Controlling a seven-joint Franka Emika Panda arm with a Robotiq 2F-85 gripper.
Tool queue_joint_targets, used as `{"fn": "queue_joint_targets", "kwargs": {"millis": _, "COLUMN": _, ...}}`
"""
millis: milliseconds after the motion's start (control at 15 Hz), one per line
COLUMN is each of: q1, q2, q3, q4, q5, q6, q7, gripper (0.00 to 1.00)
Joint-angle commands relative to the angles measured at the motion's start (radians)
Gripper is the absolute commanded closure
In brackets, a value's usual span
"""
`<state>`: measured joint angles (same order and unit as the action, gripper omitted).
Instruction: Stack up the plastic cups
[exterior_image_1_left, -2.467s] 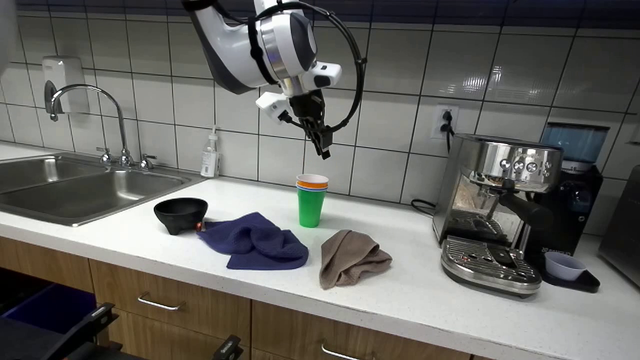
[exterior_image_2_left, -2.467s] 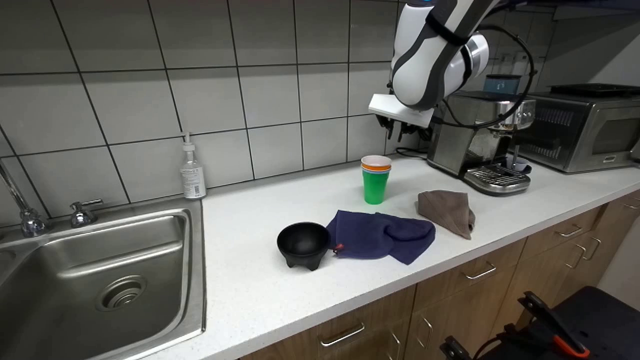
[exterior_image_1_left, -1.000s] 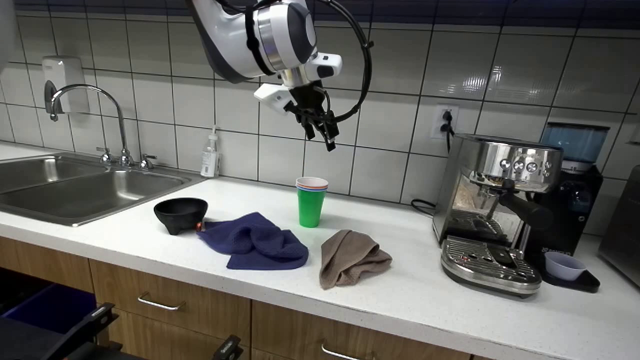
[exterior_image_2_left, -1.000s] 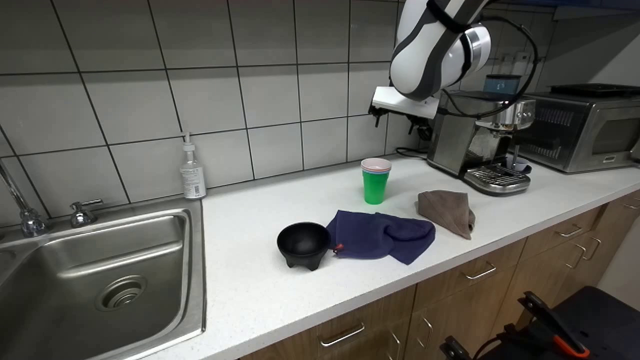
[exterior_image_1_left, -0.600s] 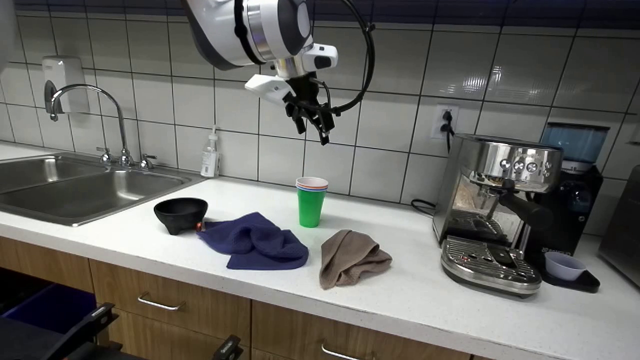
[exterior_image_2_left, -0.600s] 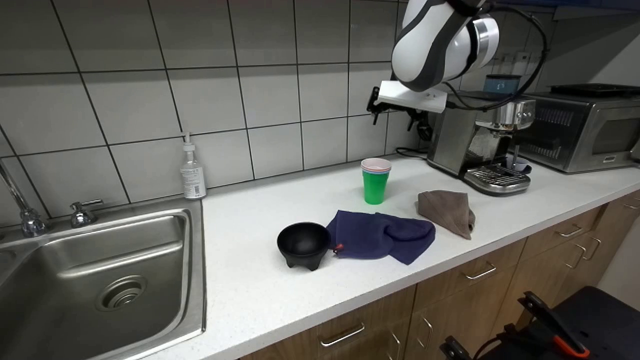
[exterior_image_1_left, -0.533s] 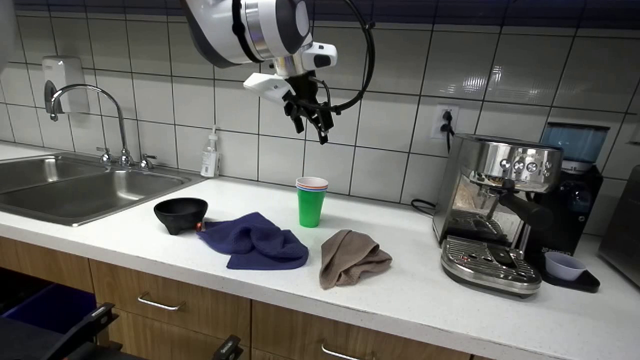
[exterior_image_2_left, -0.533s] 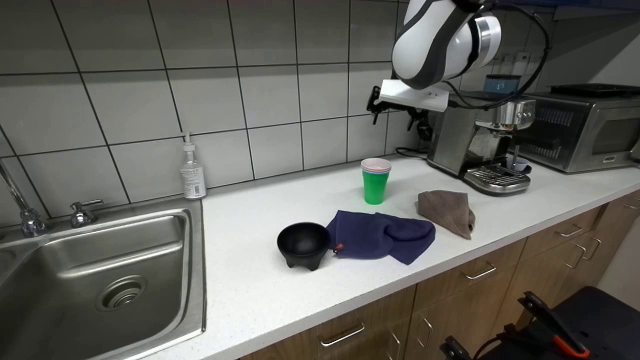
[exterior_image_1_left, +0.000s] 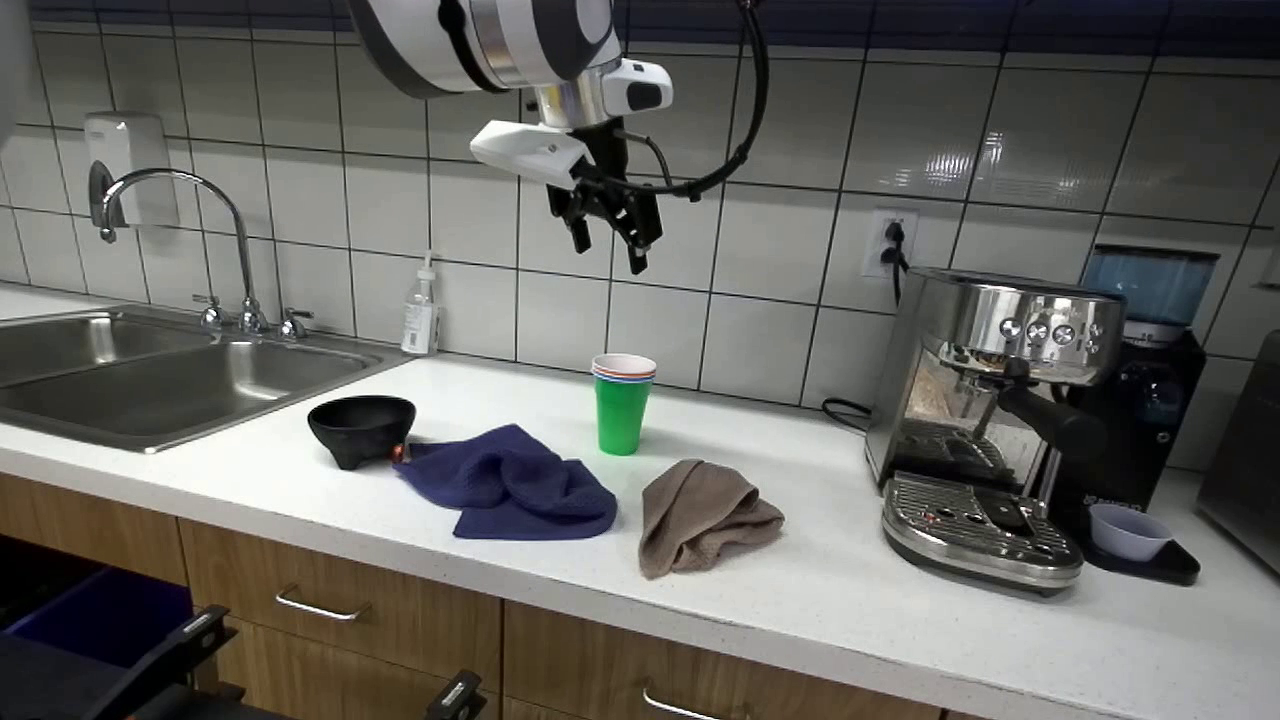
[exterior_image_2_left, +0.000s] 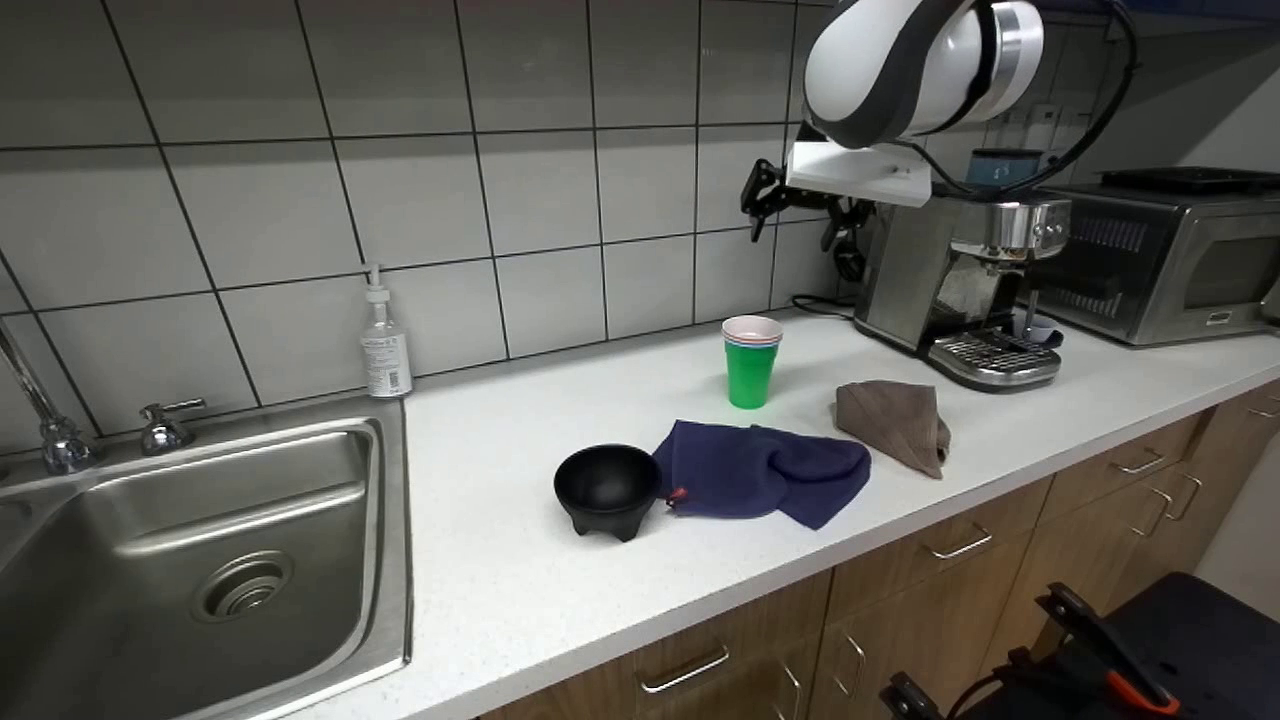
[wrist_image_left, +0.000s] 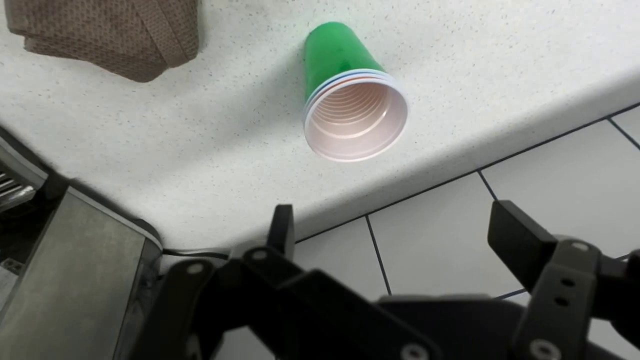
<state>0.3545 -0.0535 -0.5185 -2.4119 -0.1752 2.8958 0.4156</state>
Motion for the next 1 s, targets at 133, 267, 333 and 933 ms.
{"fn": "queue_joint_targets", "kwargs": {"millis": 133, "q1": -0.246, "q2": -0.106, "q3": 0.254, "q4": -0.068, "q5": 0.102, "q6": -0.031, "q7": -0.193, "gripper": 0.00}}
{"fn": "queue_joint_targets", "kwargs": {"millis": 267, "q1": -0.288, "q2": -0.125, "q3": 0.299, "q4": -0.075, "q5": 0.132, "q6": -0.039, "q7": -0.234, "gripper": 0.00}}
{"fn": "queue_joint_targets", "kwargs": {"millis": 333, "q1": -0.303, "q2": -0.133, "q3": 0.315, "q4": -0.079, "q5": 0.146, "q6": -0.045, "q7": -0.252, "gripper": 0.00}}
{"fn": "queue_joint_targets", "kwargs": {"millis": 933, "q1": -0.338, "q2": -0.098, "q3": 0.351, "q4": -0.066, "q5": 0.154, "q6": -0.015, "q7": -0.238, "gripper": 0.00}}
